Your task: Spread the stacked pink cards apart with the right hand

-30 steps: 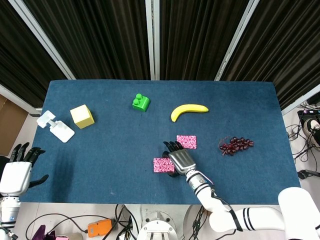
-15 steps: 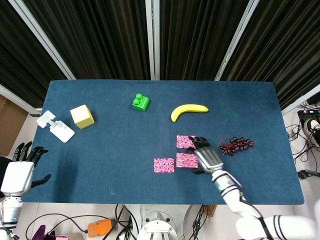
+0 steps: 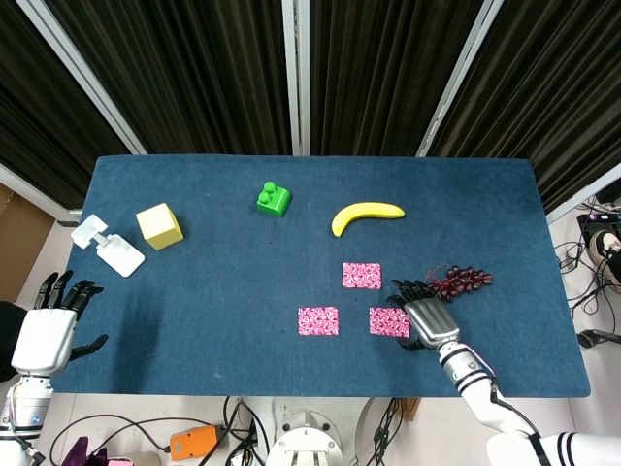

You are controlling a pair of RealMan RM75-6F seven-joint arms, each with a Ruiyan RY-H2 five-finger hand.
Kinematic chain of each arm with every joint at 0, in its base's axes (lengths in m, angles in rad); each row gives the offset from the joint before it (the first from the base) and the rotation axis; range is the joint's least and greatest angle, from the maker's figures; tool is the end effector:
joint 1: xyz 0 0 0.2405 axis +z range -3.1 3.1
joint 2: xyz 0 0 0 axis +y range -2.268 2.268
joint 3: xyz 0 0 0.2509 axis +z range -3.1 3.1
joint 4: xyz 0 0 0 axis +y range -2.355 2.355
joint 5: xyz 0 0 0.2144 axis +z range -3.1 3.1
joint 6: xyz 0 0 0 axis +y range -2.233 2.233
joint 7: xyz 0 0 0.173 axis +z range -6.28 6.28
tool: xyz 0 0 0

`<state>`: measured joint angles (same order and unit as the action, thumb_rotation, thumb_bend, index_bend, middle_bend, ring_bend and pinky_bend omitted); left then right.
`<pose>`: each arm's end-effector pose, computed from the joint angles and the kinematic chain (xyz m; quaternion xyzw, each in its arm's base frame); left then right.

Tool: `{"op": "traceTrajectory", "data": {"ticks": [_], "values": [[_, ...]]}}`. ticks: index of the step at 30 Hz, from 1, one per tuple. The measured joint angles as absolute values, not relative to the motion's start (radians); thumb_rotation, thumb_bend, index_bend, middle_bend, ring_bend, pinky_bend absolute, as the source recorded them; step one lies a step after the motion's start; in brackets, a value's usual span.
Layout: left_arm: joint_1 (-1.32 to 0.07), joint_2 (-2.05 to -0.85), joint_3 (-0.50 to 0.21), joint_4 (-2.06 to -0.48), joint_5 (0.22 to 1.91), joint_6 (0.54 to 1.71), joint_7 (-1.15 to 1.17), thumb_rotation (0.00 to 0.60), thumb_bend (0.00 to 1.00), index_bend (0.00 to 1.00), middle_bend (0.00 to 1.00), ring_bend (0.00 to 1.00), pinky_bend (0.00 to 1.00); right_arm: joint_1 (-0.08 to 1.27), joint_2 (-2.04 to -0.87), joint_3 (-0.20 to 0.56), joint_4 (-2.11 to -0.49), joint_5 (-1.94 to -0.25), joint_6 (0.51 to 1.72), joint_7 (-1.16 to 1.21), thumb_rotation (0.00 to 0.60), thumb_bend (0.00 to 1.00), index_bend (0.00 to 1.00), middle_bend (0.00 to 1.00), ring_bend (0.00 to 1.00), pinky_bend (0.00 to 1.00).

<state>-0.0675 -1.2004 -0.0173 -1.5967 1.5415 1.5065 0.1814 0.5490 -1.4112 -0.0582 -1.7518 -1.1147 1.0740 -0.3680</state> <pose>-0.3011 0.1972 0.1236 -0.6275 -0.3514 -0.3542 0.5977 -0.2021 -0.2627 -0.0252 0.7418 -0.4630 0.2887 0.3899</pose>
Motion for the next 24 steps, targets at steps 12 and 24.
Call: {"op": "traceTrajectory", "data": {"ticks": [12,24], "values": [[-0.061,-1.179,-0.026,-1.586,1.518,1.512,0.13,0.6,0.07,0.25,0.2,0.04,0.02,0.416,-1.266,-0.035,-1.807,-1.287,1.375,-0.289,0.6,0.43,0.09,0.08,0.0,0.0],[-0.03,-1.157,-0.026,-1.575,1.493,1.539,0.074,0.6,0.07,0.25,0.2,0.04,0.02,0.137,-1.113,-0.055,-1.769,-1.439,1.708,-0.1,0.6,0.43,0.02,0.05,0.0,0.0]]}}
